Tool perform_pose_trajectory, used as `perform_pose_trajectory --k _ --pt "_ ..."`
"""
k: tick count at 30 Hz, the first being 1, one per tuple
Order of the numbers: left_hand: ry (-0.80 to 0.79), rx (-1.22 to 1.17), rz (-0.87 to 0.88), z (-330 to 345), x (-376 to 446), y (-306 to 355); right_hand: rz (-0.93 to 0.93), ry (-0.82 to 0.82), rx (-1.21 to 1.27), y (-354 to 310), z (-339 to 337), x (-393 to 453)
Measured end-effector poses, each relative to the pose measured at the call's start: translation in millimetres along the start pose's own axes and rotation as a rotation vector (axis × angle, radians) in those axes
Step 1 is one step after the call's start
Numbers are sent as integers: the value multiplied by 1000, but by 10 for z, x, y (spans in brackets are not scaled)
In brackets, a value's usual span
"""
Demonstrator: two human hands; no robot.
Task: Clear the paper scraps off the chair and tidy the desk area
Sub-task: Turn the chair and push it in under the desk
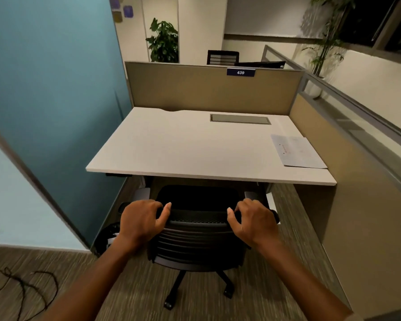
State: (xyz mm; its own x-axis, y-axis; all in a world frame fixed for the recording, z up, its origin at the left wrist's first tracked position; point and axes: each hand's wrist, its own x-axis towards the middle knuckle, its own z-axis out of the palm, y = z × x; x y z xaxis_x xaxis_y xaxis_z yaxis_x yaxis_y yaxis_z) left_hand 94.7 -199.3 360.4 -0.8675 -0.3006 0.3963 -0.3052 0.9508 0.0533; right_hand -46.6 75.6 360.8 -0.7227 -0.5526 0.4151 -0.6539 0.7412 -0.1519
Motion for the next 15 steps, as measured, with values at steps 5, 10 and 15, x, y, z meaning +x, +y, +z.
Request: perform_pose_trajectory --k 5,10,15 --pt "-11 -11 -7 208 410 208 11 0 -3 372 122 307" --pt "-28 -38 6 339 779 415 31 -9 -4 698 219 587" --pt "-39 -55 9 454 1127 483 47 -7 -17 888 282 887"
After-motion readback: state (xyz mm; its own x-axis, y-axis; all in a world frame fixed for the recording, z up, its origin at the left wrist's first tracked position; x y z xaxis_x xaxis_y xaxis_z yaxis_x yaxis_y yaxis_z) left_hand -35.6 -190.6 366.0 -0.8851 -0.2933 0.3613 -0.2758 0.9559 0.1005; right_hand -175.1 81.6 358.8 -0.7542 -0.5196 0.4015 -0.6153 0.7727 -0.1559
